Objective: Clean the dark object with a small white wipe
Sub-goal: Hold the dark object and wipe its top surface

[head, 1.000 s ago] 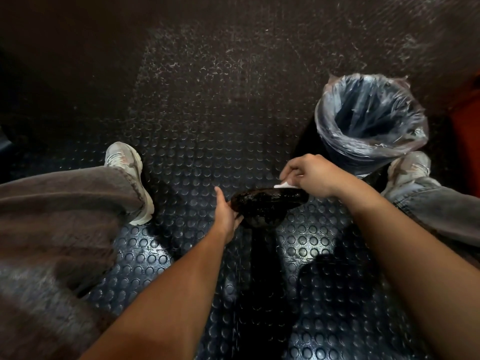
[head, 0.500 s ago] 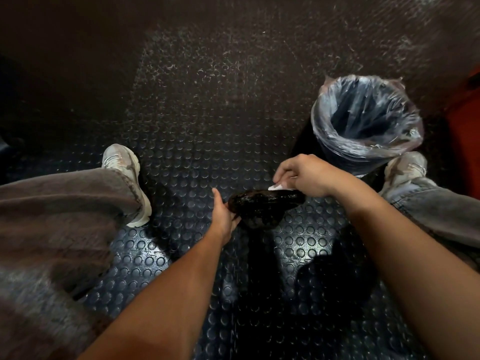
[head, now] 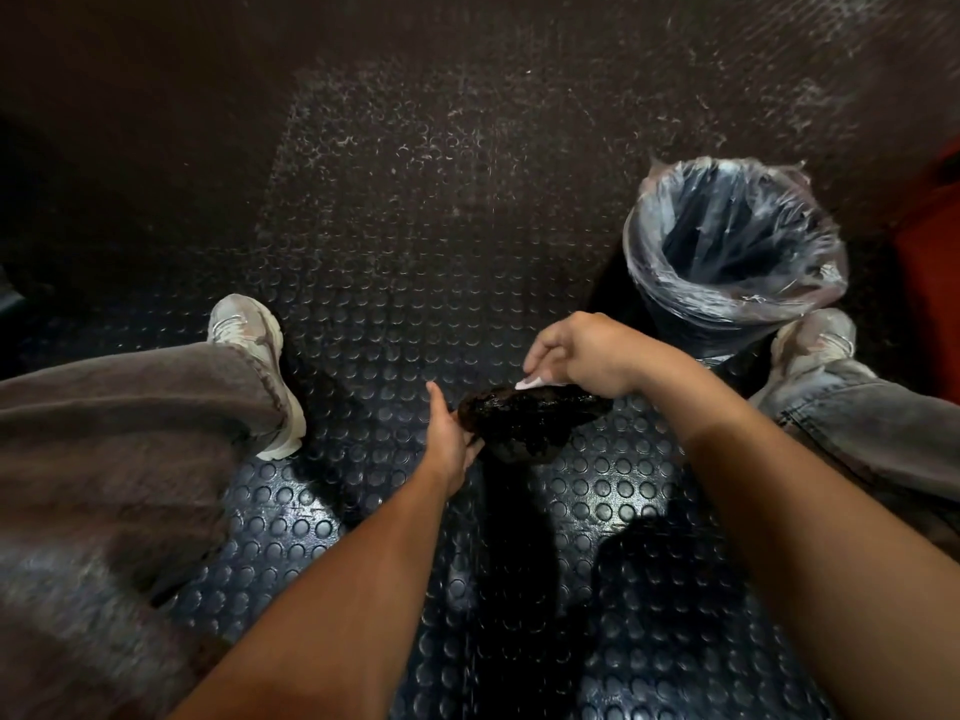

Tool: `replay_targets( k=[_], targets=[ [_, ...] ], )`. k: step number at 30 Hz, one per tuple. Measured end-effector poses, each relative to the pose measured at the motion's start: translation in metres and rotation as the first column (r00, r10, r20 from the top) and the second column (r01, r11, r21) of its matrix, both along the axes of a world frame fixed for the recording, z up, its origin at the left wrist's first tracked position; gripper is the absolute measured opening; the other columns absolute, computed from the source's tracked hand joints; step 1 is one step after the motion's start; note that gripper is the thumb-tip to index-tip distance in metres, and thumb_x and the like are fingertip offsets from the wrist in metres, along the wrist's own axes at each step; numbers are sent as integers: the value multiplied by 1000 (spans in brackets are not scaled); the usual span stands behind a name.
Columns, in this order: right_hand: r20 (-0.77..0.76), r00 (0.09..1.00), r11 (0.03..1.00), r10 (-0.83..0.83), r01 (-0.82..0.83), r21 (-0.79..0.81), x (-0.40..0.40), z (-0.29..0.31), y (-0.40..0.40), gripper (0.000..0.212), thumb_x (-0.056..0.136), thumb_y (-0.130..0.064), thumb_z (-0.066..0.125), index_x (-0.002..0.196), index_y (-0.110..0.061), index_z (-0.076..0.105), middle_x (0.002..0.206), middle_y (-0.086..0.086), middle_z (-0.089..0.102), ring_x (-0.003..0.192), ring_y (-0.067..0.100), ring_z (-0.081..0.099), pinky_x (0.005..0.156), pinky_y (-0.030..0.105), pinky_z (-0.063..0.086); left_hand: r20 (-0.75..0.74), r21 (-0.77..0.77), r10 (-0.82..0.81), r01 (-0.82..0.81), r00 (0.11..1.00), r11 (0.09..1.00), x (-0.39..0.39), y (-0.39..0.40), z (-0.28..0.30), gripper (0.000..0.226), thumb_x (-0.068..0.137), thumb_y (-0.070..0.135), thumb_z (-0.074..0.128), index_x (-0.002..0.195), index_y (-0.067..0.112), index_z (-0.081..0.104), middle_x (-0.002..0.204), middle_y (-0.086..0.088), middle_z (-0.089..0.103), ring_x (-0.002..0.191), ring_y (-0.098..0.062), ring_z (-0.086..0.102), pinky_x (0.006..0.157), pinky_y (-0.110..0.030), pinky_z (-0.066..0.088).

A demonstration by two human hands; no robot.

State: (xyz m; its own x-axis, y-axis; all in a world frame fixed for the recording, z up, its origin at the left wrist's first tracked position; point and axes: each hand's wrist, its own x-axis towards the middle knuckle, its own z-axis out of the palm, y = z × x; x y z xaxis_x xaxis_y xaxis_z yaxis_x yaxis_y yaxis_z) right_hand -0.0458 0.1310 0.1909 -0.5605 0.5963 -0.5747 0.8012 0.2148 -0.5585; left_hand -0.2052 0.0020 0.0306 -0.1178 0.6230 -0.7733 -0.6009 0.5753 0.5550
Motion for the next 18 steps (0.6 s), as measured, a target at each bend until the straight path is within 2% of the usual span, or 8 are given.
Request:
replay_targets(
  k=[2,4,7,9,12,14,16,18],
  targets=[
    [33,999,998,-29,27,56,16,4,-2,17,92,-15,67,94,-30,75,89,-10,76,91,4,68,79,18,52,0,-6,11,-11,1000,1000,0,0,1,101,90,82,11,149,7,46,147,-8,54,140,-23,46,122,-43,29],
    [117,990,990,-77,62,130,25,3,0,24,92,-13,59,91,-31,74,93,-5,72,88,12,67,75,23,53,-6,-9,18,-18,1000,1000,0,-1,1,100,91,81,12,149,6,45,148,-9,53,140,-24,46,122,-44,29],
    [217,972,991,-88,62,121,14,-4,7,23,91,-11,56,89,-26,74,99,-1,70,92,17,66,88,31,56,-5,-10,17,-17,1000,1000,0,-1,1,101,90,81,12,148,6,46,147,-10,54,140,-24,46,122,-45,29],
    [215,976,998,-39,26,63,-4,-8,8,18,93,-13,60,95,-21,76,95,-4,70,96,17,65,89,27,52,-7,-10,17,-17,1000,1000,1,1,2,101,91,81,11,147,6,48,145,-10,56,139,-23,48,121,-44,29],
    [163,987,999,4,1,-32,-25,-11,6,16,92,-9,65,96,-20,75,92,-5,73,99,16,67,94,29,53,-11,-13,13,-13,1000,1000,1,1,1,101,90,82,10,145,6,50,142,-9,59,136,-23,50,121,-44,30],
    [92,996,999,2,1,-39,-24,-9,1,14,92,-11,69,98,-22,75,92,-6,76,96,9,69,89,20,52,-5,-6,5,-5,1000,1000,0,0,-1,103,89,83,10,145,7,51,141,-8,60,136,-22,50,121,-44,30],
    [25,999,1000,-31,31,-6,-12,-5,-3,13,92,-13,71,100,-23,75,89,-10,77,87,-2,68,73,4,44,-3,-4,4,-4,1000,1000,0,1,-2,104,88,84,10,145,8,51,141,-8,60,137,-22,50,121,-44,30],
    [-4,998,997,-68,68,29,6,0,-7,12,93,-14,70,99,-24,74,88,-13,77,83,-8,65,65,1,40,-8,-15,13,-13,1000,1000,-1,1,-2,103,89,83,11,147,7,48,144,-8,57,138,-23,48,121,-44,29]
  ],
)
